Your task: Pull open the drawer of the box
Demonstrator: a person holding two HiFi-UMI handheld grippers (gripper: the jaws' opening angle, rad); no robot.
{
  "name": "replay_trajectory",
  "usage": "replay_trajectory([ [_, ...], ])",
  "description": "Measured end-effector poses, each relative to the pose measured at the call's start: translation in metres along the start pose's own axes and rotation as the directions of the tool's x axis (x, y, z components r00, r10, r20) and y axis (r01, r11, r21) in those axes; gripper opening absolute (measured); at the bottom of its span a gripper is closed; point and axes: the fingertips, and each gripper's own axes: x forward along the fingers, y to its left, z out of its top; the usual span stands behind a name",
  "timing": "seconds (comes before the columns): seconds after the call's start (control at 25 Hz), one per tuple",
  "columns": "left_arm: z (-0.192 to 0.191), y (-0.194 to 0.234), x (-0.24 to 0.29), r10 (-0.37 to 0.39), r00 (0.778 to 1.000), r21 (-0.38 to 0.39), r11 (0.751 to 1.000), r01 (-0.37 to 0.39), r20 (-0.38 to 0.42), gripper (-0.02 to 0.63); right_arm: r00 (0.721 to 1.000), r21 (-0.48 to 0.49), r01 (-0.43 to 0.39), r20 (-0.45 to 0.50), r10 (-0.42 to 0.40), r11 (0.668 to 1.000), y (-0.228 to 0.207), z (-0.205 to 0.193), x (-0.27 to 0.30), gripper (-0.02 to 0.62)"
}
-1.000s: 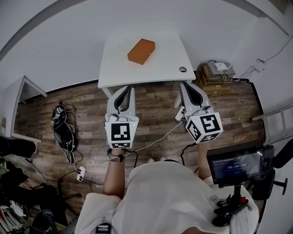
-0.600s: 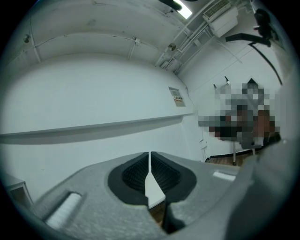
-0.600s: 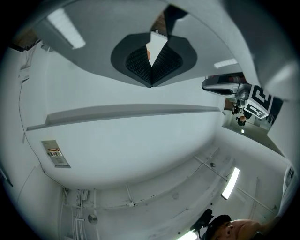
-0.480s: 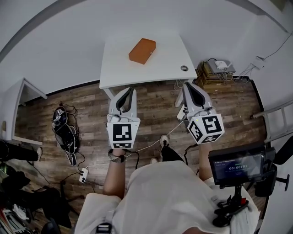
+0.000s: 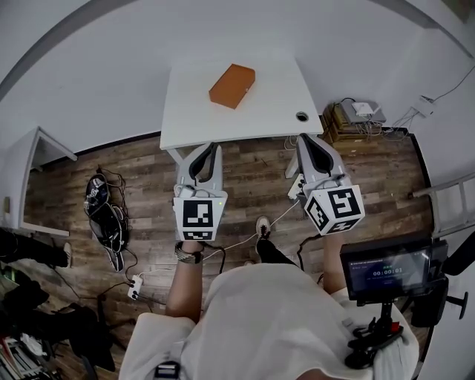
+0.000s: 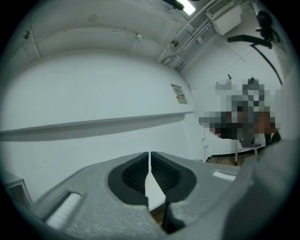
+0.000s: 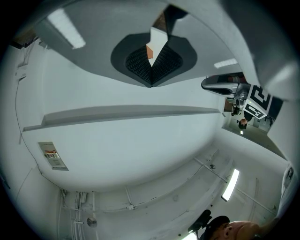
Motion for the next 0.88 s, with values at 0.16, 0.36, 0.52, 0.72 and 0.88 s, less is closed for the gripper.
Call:
replay_trajectory([
  [0.16, -0.004, 0.008, 0.028, 0.0, 1.0, -0.007, 1.0, 0.0, -0.009, 0.02, 1.0, -0.005, -0.005, 0.002, 0.005, 1.0, -0.015, 0.002, 0.021, 0.002],
  [0.36, 0.003, 0.008, 0.058, -0.018, 1.0, -0.014, 1.0, 0.018, 0.003, 0.02, 1.0, -0.028, -0.018, -0.005, 0.018, 0.999, -0.028, 0.001, 0.043, 0.002],
  [0.52, 0.009, 0.016, 0.094, -0.016, 1.0, -0.021, 1.0, 0.016, 0.008, 0.021, 1.0, -0.034, -0.022, 0.002, 0.022, 0.999, -0.05, 0.007, 0.072, 0.002],
  [0.72, 0.007, 0.019, 0.15, -0.012, 1.0, -0.027, 1.0, 0.012, -0.005, 0.02, 0.999, -0.017, -0.035, -0.014, 0.035, 0.999, -0.089, -0.004, 0.111, 0.002],
  [0.88, 0.005, 0.023, 0.176, 0.001, 1.0, -0.024, 1.0, -0.001, -0.004, 0.021, 0.998, -0.012, -0.052, -0.035, 0.051, 0.999, -0.105, -0.014, 0.131, 0.002],
])
